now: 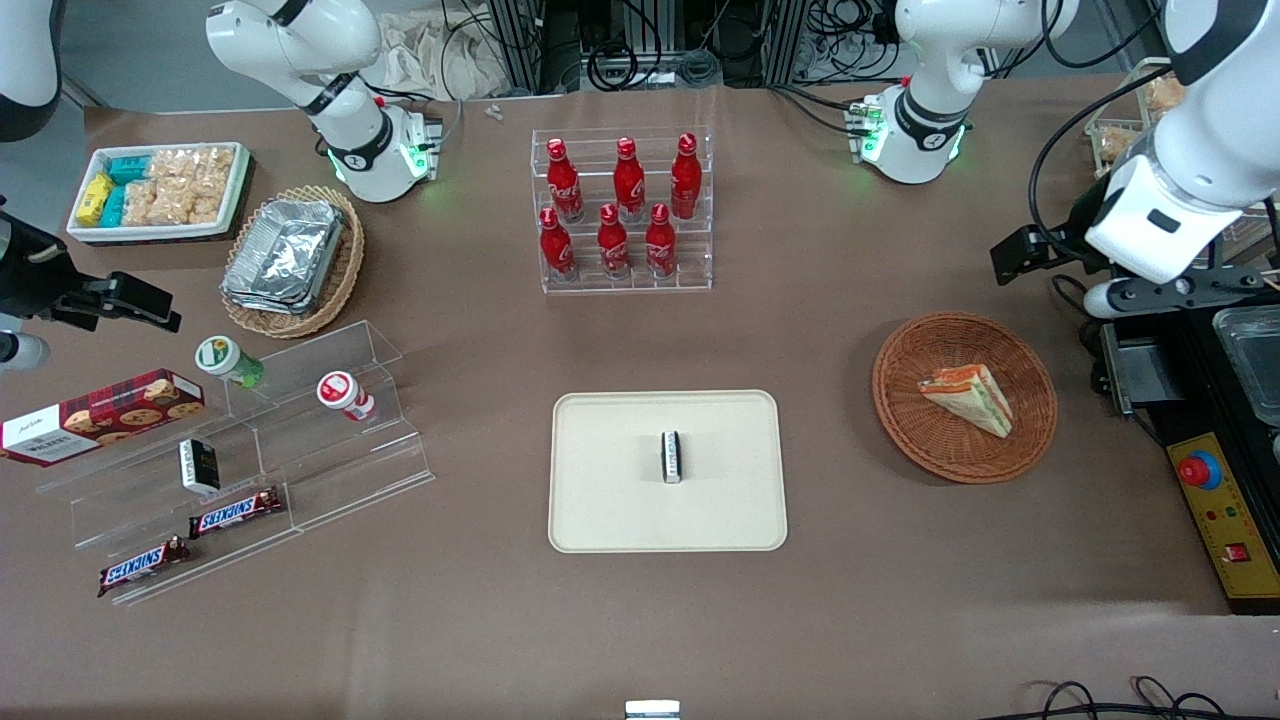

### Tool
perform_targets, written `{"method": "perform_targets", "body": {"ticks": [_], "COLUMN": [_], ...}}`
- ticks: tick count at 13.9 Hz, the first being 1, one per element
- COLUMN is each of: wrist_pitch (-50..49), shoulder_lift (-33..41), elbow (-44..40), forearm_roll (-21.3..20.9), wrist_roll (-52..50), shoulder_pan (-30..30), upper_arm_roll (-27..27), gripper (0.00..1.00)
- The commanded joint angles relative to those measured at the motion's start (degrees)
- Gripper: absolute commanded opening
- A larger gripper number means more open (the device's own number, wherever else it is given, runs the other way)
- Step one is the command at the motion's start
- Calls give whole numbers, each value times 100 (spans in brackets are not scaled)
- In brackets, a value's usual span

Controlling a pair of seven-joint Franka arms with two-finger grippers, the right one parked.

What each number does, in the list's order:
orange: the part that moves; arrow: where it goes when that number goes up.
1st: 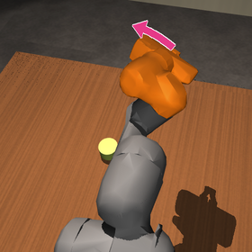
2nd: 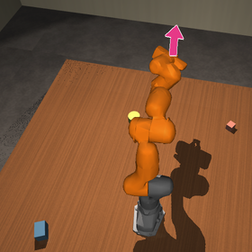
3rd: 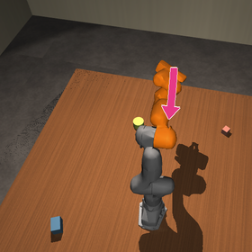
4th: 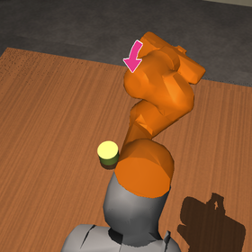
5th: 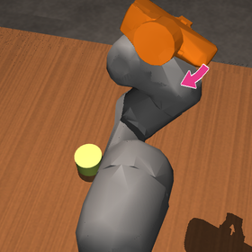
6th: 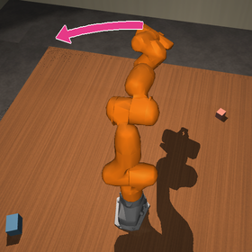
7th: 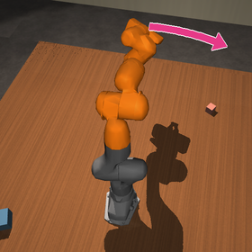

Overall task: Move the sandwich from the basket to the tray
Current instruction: 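Move the left gripper over the basket and lower onto the wrapped sandwich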

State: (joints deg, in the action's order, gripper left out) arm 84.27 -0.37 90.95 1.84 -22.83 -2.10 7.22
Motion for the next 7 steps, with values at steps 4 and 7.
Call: {"method": "perform_targets", "body": {"ticks": [4, 7], "wrist_pitch": [570, 1431], "shoulder_lift": [-7, -76], "elbow": [791, 1476], "forearm_roll": [-78, 9], "wrist_roll": [-2162, -3005], "shoulder_pan": [61, 61], "upper_arm_roll": [-247, -343], "gripper": [100, 100]}}
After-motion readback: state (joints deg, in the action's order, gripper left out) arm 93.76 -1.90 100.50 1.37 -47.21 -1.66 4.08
